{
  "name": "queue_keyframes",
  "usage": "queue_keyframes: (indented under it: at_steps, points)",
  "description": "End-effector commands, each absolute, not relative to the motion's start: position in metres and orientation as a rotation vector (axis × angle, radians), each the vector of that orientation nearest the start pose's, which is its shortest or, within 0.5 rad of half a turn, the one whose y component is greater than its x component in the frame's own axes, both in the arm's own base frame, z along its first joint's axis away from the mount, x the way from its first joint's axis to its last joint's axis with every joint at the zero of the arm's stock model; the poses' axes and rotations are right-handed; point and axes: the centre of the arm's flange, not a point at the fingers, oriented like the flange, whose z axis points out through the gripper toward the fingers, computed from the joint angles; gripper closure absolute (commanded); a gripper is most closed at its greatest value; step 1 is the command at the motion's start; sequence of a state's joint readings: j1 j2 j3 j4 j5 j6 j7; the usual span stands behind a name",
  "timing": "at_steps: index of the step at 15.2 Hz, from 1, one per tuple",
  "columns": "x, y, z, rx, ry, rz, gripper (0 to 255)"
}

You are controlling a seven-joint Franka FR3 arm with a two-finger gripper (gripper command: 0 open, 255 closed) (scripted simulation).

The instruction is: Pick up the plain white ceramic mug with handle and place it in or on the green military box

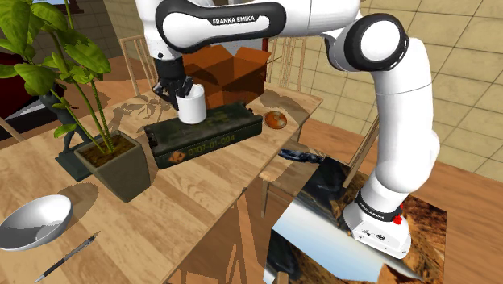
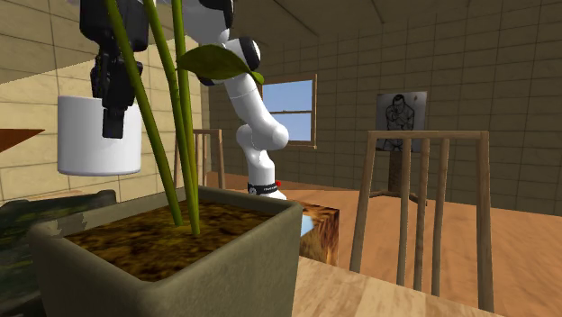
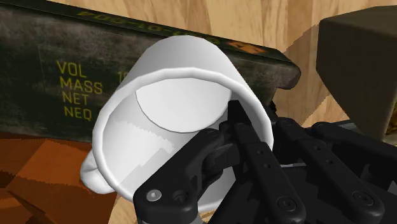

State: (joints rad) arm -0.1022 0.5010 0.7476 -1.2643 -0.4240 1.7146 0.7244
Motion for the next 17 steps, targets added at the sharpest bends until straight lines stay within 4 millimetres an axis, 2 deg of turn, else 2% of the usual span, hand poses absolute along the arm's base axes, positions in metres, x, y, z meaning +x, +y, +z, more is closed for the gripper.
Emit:
queue_keyframes:
  at_steps: [1, 8, 17]
  points:
    - [0.642, 0.255, 0.534, -3.158, 0.171, -0.179, 255]
    - [0.691, 0.175, 0.540, -3.158, 0.171, -0.179, 255]
    - [0.691, 0.175, 0.492, -3.158, 0.171, -0.179, 255]
